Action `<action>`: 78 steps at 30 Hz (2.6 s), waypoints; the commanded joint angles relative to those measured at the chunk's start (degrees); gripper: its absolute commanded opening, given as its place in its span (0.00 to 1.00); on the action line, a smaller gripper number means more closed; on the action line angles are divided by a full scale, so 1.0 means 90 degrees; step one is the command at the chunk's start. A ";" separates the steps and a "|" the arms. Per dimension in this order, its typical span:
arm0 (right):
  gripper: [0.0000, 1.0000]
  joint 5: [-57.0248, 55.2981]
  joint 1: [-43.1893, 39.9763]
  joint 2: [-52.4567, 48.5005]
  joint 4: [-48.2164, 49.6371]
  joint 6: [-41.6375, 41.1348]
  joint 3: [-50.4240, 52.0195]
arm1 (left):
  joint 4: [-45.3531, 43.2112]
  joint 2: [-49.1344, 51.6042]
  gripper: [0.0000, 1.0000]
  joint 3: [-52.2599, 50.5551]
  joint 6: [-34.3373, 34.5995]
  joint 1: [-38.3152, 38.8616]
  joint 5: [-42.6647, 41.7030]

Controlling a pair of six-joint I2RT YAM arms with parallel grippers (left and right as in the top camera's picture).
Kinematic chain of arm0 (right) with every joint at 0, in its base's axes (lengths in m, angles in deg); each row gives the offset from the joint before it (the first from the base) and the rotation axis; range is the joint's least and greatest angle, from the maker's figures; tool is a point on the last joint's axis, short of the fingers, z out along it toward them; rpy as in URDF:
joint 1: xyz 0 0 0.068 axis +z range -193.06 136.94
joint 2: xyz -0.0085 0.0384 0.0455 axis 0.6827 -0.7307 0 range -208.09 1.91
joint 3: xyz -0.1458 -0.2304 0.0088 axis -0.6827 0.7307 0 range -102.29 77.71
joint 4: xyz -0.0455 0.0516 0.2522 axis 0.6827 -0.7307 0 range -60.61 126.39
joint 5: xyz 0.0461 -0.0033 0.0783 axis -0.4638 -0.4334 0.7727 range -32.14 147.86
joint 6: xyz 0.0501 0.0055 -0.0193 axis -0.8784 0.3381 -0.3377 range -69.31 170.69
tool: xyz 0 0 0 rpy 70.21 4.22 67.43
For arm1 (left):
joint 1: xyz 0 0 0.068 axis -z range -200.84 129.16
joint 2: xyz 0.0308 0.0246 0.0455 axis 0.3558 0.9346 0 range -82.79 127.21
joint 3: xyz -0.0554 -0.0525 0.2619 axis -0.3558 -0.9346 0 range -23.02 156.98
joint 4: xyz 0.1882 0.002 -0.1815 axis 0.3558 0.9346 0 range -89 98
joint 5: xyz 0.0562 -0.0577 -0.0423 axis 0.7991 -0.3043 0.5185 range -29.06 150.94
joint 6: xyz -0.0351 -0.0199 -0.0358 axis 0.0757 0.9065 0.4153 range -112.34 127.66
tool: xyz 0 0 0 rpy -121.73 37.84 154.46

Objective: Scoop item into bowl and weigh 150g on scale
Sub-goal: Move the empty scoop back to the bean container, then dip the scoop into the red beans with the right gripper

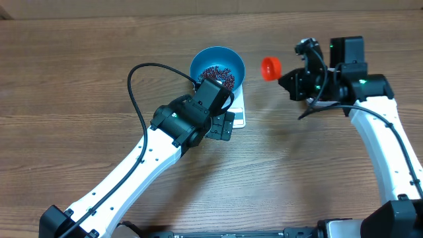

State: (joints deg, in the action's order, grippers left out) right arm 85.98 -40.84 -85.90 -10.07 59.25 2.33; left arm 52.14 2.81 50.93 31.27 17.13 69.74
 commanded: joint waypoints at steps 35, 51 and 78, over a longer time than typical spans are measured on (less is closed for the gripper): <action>0.04 -0.0240 -0.0935 0.0078 -0.1229 0.0398 -0.0170 | -0.0707 -0.0061 0.99 -0.0034 -0.2103 -0.1302 -0.1358; 0.04 -0.1843 -0.0935 0.0078 -0.1209 -0.0338 -0.0257 | -0.0704 -0.0061 0.99 -0.0034 -0.2103 -0.1302 -0.1358; 0.03 -0.4362 -0.0935 -0.0374 -0.0488 0.0240 -0.0692 | -0.0704 -0.0061 1.00 -0.0034 -0.2103 -0.1302 -0.1358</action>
State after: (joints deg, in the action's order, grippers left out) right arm 49.83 -49.06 -88.91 -14.64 58.22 -2.34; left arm 45.95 2.81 50.82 13.40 5.40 58.11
